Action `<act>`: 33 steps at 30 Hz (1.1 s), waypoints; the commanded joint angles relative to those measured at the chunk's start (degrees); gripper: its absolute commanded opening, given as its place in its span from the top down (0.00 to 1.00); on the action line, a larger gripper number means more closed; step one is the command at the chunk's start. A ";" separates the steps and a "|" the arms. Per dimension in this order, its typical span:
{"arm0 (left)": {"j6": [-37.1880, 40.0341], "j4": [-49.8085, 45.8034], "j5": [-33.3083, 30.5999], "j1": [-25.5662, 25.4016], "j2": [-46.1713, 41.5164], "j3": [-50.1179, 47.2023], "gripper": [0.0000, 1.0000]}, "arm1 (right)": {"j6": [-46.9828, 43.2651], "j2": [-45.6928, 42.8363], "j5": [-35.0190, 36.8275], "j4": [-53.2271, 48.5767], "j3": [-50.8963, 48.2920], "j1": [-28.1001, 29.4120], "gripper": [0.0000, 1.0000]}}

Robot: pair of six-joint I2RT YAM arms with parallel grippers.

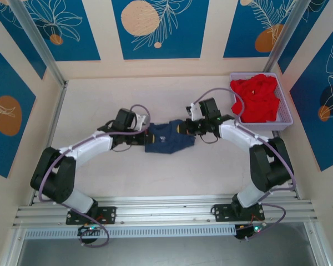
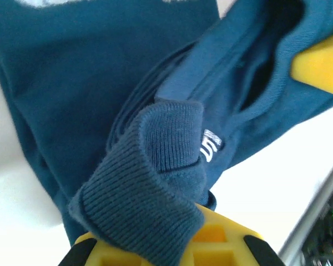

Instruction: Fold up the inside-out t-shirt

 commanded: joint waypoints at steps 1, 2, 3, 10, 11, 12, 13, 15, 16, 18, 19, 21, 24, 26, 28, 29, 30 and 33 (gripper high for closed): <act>-2.09 7.04 -2.06 -0.18 -2.22 0.25 1.00 | 0.98 -3.60 2.28 3.51 -2.23 -0.71 1.00; -1.72 7.01 -1.77 -0.26 -1.37 0.91 1.00 | 0.87 -3.44 2.46 3.22 -2.32 -1.02 0.99; -1.16 6.64 -1.38 -0.23 -0.16 1.97 1.00 | 0.91 -3.11 2.64 2.82 -2.27 -1.41 1.00; 4.15 2.35 -1.07 0.03 8.84 11.18 1.00 | 1.44 -2.03 7.53 -2.66 0.20 -3.68 0.99; 4.53 2.02 -0.89 0.15 10.04 12.35 1.00 | 1.56 -1.65 8.32 -3.64 0.77 -4.08 0.99; 4.82 1.30 -0.82 0.45 11.57 13.72 1.00 | 1.64 -0.99 8.88 -4.46 1.26 -4.45 0.99; 5.13 0.06 -0.89 0.81 13.42 15.33 1.00 | 1.52 -0.11 9.02 -4.99 1.78 -4.66 0.99; 5.91 -0.72 -0.91 1.41 16.43 17.51 1.00 | 0.99 2.36 9.83 -6.32 3.76 -4.76 0.99; 6.01 -1.17 -1.51 1.70 18.18 18.45 1.00 | 0.56 3.79 10.30 -6.69 4.67 -4.85 0.98; 6.60 -2.69 -1.47 2.46 21.32 20.65 1.00 | -0.27 6.91 10.28 -7.37 6.88 -5.25 0.97; 6.77 -3.34 -2.14 2.91 22.74 21.62 1.00 | -0.96 8.71 10.33 -7.71 8.25 -5.41 0.96; 6.84 -4.35 -2.75 3.73 25.05 23.25 1.00 | -2.38 11.94 10.55 -8.29 10.90 -5.65 0.95; 7.54 -5.42 -2.69 4.45 28.22 25.64 1.00 | -3.66 16.45 11.39 -9.70 14.44 -5.82 0.93; 7.83 -6.93 -3.12 4.56 30.45 27.27 0.99 | -4.08 18.90 11.93 -10.40 16.07 -5.87 0.91; 7.58 -7.62 -3.79 4.73 32.48 28.49 0.93 | -4.39 21.63 13.19 -12.36 18.20 -6.08 0.87; 7.59 -8.43 -3.89 4.87 33.33 29.28 0.90 | -4.49 22.46 13.59 -13.07 19.04 -6.07 0.83; 7.72 -9.90 -4.23 5.06 34.08 30.36 0.86 | -4.55 23.29 14.03 -14.09 20.02 -6.24 0.79; 7.77 -13.39 -8.06 5.89 33.48 32.17 0.69 | -4.92 24.01 14.82 -17.33 22.85 -7.04 0.65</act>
